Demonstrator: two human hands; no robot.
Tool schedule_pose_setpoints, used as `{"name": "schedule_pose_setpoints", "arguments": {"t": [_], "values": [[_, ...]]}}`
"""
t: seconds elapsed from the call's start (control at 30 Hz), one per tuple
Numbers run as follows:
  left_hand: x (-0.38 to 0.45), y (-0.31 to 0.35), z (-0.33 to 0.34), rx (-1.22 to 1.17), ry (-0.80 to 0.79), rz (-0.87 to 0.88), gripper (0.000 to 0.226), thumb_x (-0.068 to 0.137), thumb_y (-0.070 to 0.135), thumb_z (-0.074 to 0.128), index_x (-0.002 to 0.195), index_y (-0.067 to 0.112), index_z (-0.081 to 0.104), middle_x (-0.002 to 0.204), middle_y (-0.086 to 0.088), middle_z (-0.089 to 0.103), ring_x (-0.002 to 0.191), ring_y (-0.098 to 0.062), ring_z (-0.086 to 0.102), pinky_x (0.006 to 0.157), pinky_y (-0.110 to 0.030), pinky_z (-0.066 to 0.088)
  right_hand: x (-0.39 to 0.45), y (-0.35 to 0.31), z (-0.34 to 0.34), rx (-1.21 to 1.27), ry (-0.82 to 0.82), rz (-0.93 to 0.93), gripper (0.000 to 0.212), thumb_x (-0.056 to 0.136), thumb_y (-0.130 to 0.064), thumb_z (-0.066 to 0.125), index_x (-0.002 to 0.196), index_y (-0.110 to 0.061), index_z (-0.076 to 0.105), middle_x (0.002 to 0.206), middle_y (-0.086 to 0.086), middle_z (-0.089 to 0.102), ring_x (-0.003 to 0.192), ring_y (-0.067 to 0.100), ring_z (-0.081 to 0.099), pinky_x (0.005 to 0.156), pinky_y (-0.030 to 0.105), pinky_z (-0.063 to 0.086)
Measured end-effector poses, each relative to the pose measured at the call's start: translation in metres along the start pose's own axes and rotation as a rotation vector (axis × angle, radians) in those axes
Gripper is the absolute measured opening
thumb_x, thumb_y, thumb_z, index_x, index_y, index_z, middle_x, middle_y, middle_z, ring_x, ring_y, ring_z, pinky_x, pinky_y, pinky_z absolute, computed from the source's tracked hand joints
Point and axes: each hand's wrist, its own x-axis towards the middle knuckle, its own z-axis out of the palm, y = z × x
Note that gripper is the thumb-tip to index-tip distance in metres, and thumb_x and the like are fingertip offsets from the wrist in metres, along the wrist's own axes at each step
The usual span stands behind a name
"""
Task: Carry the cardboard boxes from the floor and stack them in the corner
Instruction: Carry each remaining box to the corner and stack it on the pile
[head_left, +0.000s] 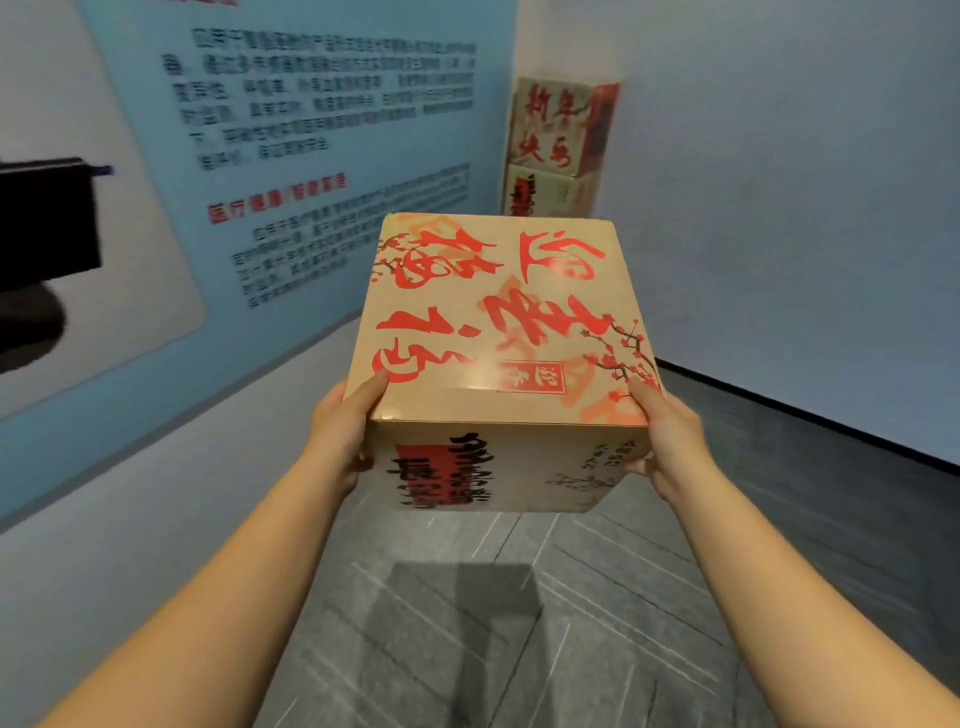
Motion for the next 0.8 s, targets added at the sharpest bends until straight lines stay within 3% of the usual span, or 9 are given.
{"name": "schedule_pose_setpoints", "arguments": {"t": [0.1,0.23,0.43,0.5,0.57,0.63,0.73,0.8], "values": [[0.058,0.025,0.03,0.032,-0.07,0.013,0.019,0.093,0.035,0.05,0.109,0.025,0.049,0.086,0.009,0.055,0.075,-0.012,0.049,0.083,-0.04,0.04,0.046,-0.018,0.014,0.03,0.061,-0.008,0.008,0.092,-0.029,0.053,0.086,-0.026,0.057,0.082,-0.001,0.063,0.076,0.016,0.058,0.093,0.052,0.043],[0.121,0.048,0.075,0.078,-0.153,0.015,0.021,0.093,0.037,0.05,0.112,0.027,0.048,0.092,0.007,0.055,0.078,-0.014,0.049,0.088,-0.044,0.04,0.098,-0.039,0.017,0.077,0.144,-0.033,0.015,0.094,-0.028,0.051,0.105,-0.02,0.055,0.081,-0.001,0.061,0.072,0.014,0.056,0.084,0.046,0.045],[0.193,0.064,0.155,0.113,-0.255,0.006,0.022,0.093,0.036,0.05,0.113,0.027,0.049,0.091,0.008,0.056,0.078,-0.012,0.049,0.088,-0.043,0.04,0.18,-0.061,0.003,0.11,0.24,-0.033,0.023,0.092,-0.027,0.053,0.112,-0.016,0.059,0.083,0.0,0.063,0.072,0.015,0.057,0.075,0.04,0.048],[0.218,0.066,0.186,0.132,-0.269,0.004,0.023,0.093,0.037,0.049,0.114,0.029,0.048,0.095,0.006,0.055,0.082,-0.016,0.05,0.087,-0.043,0.039,0.213,-0.067,-0.005,0.1,0.26,-0.031,0.017,0.092,-0.027,0.052,0.102,-0.016,0.061,0.082,0.0,0.062,0.072,0.015,0.057,0.078,0.043,0.05],[0.244,0.066,0.221,0.142,-0.272,0.001,0.021,0.093,0.037,0.048,0.113,0.029,0.047,0.093,0.006,0.055,0.082,-0.016,0.049,0.084,-0.041,0.038,0.25,-0.074,-0.014,0.078,0.27,-0.024,0.011,0.092,-0.028,0.052,0.085,-0.024,0.059,0.081,-0.002,0.062,0.073,0.013,0.056,0.091,0.051,0.046],[0.27,0.067,0.26,0.145,-0.274,-0.002,0.02,0.093,0.037,0.049,0.112,0.029,0.047,0.086,0.01,0.054,0.076,-0.013,0.047,0.081,-0.039,0.039,0.293,-0.084,-0.027,0.086,0.275,-0.03,0.013,0.093,-0.027,0.052,0.08,-0.025,0.056,0.081,-0.002,0.062,0.072,0.012,0.056,0.093,0.049,0.045],[0.307,0.074,0.323,0.141,-0.267,-0.014,0.02,0.093,0.037,0.049,0.11,0.028,0.047,0.084,0.011,0.054,0.073,-0.011,0.047,0.071,-0.032,0.04,0.36,-0.107,-0.049,0.094,0.289,-0.026,0.009,0.092,-0.028,0.053,0.09,-0.021,0.059,0.082,-0.002,0.063,0.073,0.012,0.057,0.079,0.041,0.049],[0.329,0.083,0.362,0.142,-0.265,-0.021,0.023,0.093,0.038,0.049,0.114,0.027,0.048,0.085,0.01,0.054,0.074,-0.011,0.047,0.077,-0.037,0.041,0.401,-0.125,-0.062,0.087,0.293,-0.021,0.009,0.092,-0.028,0.054,0.089,-0.021,0.059,0.081,-0.002,0.063,0.071,0.012,0.057,0.067,0.032,0.047]]}}
